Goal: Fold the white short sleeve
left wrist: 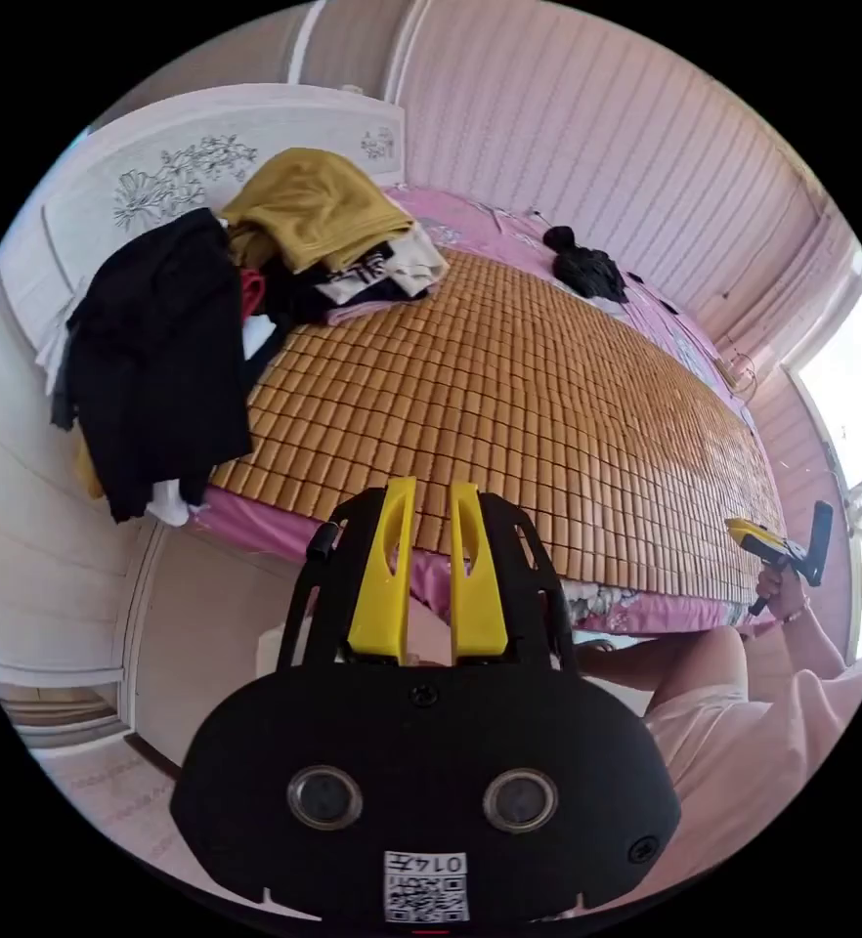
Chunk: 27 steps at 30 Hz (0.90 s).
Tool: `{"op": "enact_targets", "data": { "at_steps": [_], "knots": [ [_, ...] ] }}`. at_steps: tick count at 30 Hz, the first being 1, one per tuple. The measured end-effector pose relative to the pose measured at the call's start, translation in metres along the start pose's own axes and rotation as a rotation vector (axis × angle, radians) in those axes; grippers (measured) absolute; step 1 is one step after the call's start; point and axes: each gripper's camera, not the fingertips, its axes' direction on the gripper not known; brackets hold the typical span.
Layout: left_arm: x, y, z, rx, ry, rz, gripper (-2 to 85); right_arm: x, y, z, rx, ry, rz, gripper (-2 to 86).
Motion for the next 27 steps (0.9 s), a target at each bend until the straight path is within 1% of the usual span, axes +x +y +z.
{"op": "enact_targets", "data": {
  "at_steps": [1, 3, 4, 6, 8, 10, 12, 15, 17, 20, 21, 22, 23, 26, 27],
  "knots": [
    [-0.034, 0.012, -0.017, 0.04, -0.042, -0.052, 6.9, -0.016, -0.018, 0.012, -0.024, -0.023, -0.052, 9.5],
    [-0.076, 0.026, -0.04, 0.099, -0.107, -0.087, 7.4, -0.083, -0.088, 0.057, -0.103, -0.07, -0.262, 9.5],
    [-0.099, 0.033, -0.053, 0.13, -0.151, -0.1, 7.7, -0.1, -0.104, 0.067, -0.115, -0.082, -0.31, 9.5],
    [-0.128, 0.039, -0.07, 0.181, -0.202, -0.114, 8.3, -0.16, -0.169, 0.099, -0.137, -0.15, -0.451, 9.8],
    [-0.155, 0.038, -0.086, 0.233, -0.246, -0.126, 9.1, -0.202, -0.213, 0.119, -0.143, -0.174, -0.537, 10.0],
    [-0.191, 0.027, -0.107, 0.309, -0.283, -0.153, 9.5, -0.244, -0.251, 0.137, -0.131, -0.163, -0.633, 10.3],
    [-0.218, 0.015, -0.121, 0.362, -0.279, -0.175, 9.7, -0.295, -0.294, 0.161, -0.116, -0.095, -0.776, 11.4],
    [-0.257, -0.014, -0.135, 0.405, -0.259, -0.192, 10.7, -0.343, -0.342, 0.191, -0.083, -0.051, -0.877, 13.1],
    [-0.276, -0.034, -0.132, 0.384, -0.248, -0.206, 11.2, -0.36, -0.372, 0.212, -0.082, -0.035, -0.863, 13.3],
    [-0.307, -0.063, -0.108, 0.237, -0.184, -0.278, 10.9, -0.371, -0.415, 0.247, -0.112, -0.072, -0.76, 13.3],
    [-0.314, -0.067, -0.103, 0.199, -0.125, -0.279, 9.1, -0.374, -0.427, 0.26, -0.136, -0.085, -0.728, 13.3],
    [-0.313, -0.066, -0.108, 0.226, -0.116, -0.257, 6.2, -0.375, -0.431, 0.266, -0.145, -0.089, -0.719, 13.3],
    [-0.31, -0.065, -0.112, 0.245, -0.133, -0.245, 5.3, -0.379, -0.438, 0.277, -0.152, -0.09, -0.711, 13.3],
    [-0.282, -0.056, -0.134, 0.308, -0.234, -0.112, 2.0, -0.386, -0.451, 0.301, -0.165, -0.108, -0.689, 13.3],
    [-0.267, -0.052, -0.143, 0.33, -0.272, -0.038, 1.2, -0.386, -0.458, 0.309, -0.181, -0.14, -0.64, 13.3]
  ]
}}
